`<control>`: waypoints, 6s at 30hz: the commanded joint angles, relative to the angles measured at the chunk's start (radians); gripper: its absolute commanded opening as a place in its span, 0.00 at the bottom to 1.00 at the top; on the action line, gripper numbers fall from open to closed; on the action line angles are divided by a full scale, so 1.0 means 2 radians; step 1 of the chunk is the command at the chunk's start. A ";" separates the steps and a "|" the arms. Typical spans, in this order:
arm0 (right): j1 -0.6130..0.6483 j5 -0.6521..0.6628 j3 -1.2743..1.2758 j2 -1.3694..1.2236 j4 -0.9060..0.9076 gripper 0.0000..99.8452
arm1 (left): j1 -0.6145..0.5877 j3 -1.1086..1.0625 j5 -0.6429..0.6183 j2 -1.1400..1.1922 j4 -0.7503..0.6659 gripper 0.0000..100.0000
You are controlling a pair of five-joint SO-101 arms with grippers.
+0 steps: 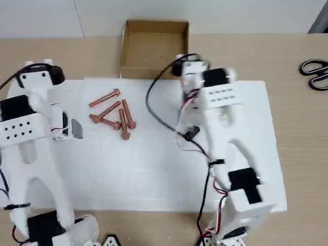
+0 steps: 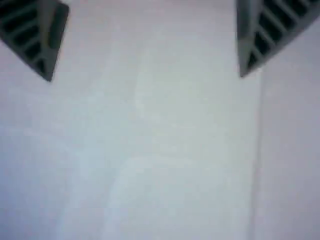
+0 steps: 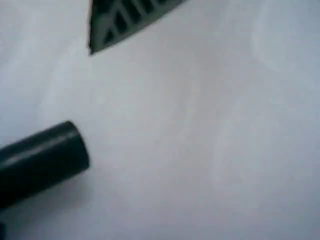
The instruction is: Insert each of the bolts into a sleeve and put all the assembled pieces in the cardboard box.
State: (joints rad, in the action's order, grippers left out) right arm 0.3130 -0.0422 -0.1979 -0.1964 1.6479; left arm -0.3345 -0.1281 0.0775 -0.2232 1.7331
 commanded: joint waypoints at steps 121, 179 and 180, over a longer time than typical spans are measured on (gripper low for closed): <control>-0.002 0.123 -0.077 -0.217 -0.022 0.16 | 0.047 -0.052 0.015 -0.005 0.009 0.23; -0.038 0.138 -0.090 -0.036 0.035 0.00 | 0.091 0.471 0.318 0.391 -0.048 0.23; -0.038 0.138 -0.090 -0.036 0.035 0.00 | 0.091 0.488 0.318 0.410 -0.059 0.23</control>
State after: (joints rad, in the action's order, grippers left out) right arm 0.2501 0.2232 -0.3544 -0.3437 1.6955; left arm -0.1596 0.7173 0.6974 0.5393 1.6778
